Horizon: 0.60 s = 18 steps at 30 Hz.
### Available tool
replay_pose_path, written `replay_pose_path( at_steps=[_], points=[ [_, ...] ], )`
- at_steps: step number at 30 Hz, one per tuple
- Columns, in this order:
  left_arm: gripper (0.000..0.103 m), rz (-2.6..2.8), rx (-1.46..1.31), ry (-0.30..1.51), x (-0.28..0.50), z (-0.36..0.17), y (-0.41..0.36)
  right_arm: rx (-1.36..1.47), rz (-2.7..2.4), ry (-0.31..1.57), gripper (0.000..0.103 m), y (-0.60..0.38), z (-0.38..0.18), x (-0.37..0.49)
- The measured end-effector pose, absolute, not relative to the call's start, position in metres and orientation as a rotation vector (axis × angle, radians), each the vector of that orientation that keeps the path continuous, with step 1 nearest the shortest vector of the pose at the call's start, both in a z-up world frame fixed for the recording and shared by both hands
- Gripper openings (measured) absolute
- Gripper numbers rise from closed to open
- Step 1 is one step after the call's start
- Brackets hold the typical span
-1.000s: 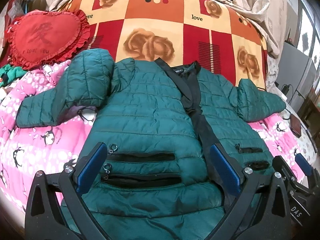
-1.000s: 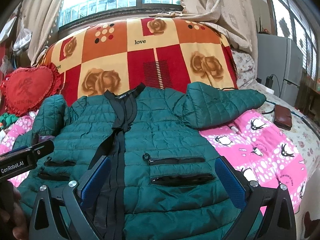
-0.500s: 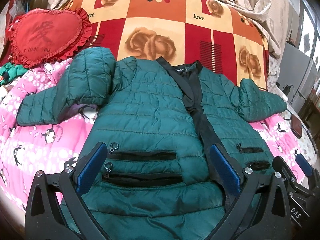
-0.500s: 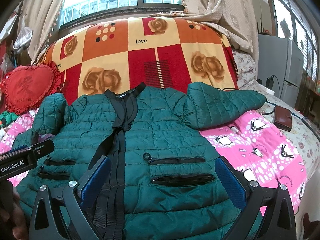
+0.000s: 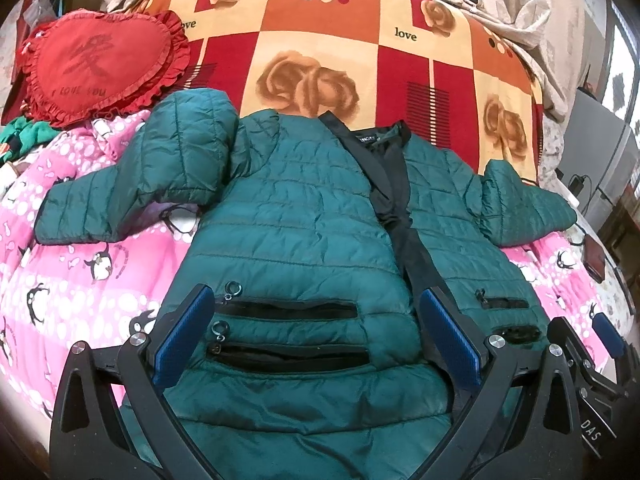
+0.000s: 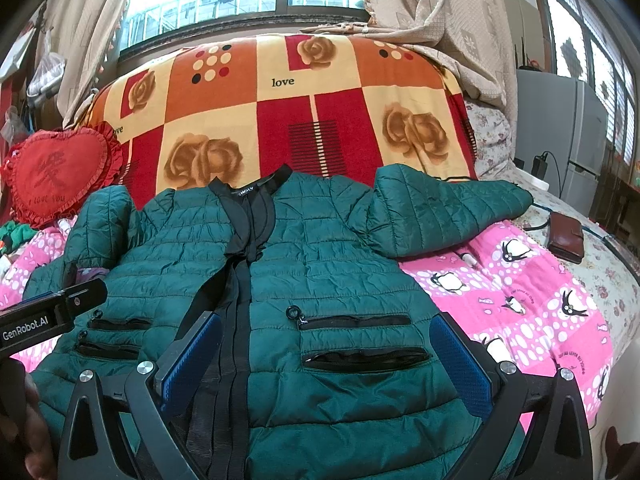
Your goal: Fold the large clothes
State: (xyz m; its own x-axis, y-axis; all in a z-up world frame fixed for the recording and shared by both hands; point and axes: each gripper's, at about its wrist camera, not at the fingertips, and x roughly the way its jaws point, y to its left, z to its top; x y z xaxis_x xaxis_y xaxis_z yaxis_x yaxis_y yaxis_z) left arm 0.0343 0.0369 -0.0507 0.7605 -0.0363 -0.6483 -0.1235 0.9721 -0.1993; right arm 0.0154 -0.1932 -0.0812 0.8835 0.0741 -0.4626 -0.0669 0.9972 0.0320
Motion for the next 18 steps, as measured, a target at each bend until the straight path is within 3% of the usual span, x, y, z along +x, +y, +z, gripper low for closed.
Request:
replay_pose_path(
  at_steps=[18],
  points=[
    [0.103,0.048,-0.239,0.695,0.0318,-0.0489,0.0397,-0.047,0.052,0.522,0.103,-0.1837,-0.0854,0.0216]
  ],
)
